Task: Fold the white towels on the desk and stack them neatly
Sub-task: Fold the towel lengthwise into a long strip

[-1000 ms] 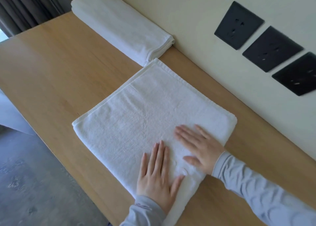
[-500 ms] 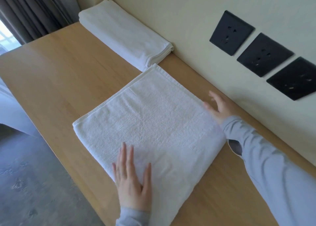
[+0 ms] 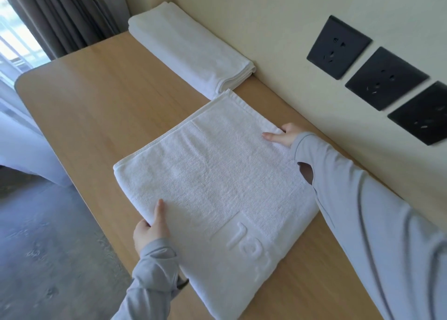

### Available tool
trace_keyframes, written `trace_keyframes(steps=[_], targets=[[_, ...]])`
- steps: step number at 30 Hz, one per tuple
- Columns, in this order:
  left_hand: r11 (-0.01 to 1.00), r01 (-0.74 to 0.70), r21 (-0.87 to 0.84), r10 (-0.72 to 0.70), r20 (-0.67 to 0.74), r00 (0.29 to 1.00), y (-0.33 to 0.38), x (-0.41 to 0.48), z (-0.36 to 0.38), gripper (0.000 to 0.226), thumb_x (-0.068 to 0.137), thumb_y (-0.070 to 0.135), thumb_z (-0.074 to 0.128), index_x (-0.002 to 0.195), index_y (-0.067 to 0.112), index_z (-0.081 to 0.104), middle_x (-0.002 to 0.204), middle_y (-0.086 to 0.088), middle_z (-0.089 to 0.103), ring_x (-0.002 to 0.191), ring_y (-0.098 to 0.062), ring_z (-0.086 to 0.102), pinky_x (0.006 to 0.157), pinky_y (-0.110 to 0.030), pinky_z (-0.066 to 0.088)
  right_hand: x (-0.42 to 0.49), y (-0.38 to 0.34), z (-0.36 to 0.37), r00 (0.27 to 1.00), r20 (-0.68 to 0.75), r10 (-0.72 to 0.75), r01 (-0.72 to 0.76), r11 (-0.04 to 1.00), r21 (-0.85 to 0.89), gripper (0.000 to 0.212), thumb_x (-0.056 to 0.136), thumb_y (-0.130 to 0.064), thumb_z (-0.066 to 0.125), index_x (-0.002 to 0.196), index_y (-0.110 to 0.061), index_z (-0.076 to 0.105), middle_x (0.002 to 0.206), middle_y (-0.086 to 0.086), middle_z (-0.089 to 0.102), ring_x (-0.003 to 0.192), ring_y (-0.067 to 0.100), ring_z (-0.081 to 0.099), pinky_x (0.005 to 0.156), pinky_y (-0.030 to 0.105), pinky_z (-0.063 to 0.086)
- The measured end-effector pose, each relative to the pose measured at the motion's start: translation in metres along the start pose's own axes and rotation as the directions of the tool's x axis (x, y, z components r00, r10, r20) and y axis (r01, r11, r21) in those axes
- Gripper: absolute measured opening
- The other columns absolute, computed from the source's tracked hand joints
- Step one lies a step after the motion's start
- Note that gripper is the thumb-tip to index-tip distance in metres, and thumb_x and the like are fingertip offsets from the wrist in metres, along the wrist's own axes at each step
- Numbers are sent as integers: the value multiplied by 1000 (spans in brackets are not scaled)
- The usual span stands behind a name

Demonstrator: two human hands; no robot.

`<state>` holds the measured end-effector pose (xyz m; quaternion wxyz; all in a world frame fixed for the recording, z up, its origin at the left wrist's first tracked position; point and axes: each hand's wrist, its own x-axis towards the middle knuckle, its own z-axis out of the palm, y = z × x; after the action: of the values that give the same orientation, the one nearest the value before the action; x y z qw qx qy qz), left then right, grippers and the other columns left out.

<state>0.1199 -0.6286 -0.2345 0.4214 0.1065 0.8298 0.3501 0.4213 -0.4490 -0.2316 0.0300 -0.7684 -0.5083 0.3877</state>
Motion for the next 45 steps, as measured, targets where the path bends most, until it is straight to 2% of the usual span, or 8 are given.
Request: trace_keyframes(steps=[7,11,16,23,28,30,34,45], targets=[[929,-321,183,332,-31,943,-1,-5,-9,46,92,47,44,82,2,44,72,-6,49,69,-28,46,65,-35,36,-45,7,-7,976,-130,-172,177,984,29,81,82,-49,64,140,-1,35,146,14,39,132,28,40,105,34,33],[841,-517,160,507,101,856,22,-11,-19,45,90,36,56,66,2,39,59,-4,40,55,-21,36,50,-30,29,-108,37,-11,914,-341,-221,228,973,-20,44,74,-45,71,65,-11,45,65,6,49,61,23,47,54,29,35],[661,-726,189,626,394,673,70,-9,-7,53,70,56,59,66,3,49,59,-5,47,57,-22,39,51,-32,34,-222,92,22,799,-601,37,143,958,249,50,66,-52,65,54,-17,31,47,-4,40,43,11,35,45,15,33],[408,-875,260,431,790,436,98,-23,95,34,72,59,59,69,26,57,64,7,58,64,-17,55,52,-25,36,-290,157,90,663,-496,561,-145,746,650,54,68,-58,66,73,-5,55,68,15,64,67,31,61,66,43,48],[181,-867,465,385,778,497,72,-22,123,47,92,40,50,126,8,46,133,-14,43,116,-36,45,90,-40,36,-289,152,116,494,-542,679,-374,729,573,50,91,-33,54,117,9,51,109,31,58,100,44,56,86,50,45],[-49,-935,351,549,792,268,51,-37,114,59,93,42,45,142,11,33,150,-12,28,133,-34,32,104,-46,29,-282,128,124,442,-722,533,-421,834,358,60,86,-37,47,124,9,51,121,31,55,108,47,54,87,51,44],[-418,-908,7,349,924,-154,0,-70,86,67,93,50,20,149,14,17,157,-5,12,144,-25,11,116,-45,8,-251,66,151,797,-598,86,-211,967,-143,57,96,-39,31,148,-19,19,157,2,8,145,25,4,117,46,7],[-536,-837,-108,149,964,-219,3,-7,76,66,94,54,12,150,20,11,158,0,11,145,-18,9,116,-42,9,-286,117,177,829,-537,155,-247,964,-103,58,96,-38,19,148,-13,20,157,1,16,145,15,10,116,41,10]])
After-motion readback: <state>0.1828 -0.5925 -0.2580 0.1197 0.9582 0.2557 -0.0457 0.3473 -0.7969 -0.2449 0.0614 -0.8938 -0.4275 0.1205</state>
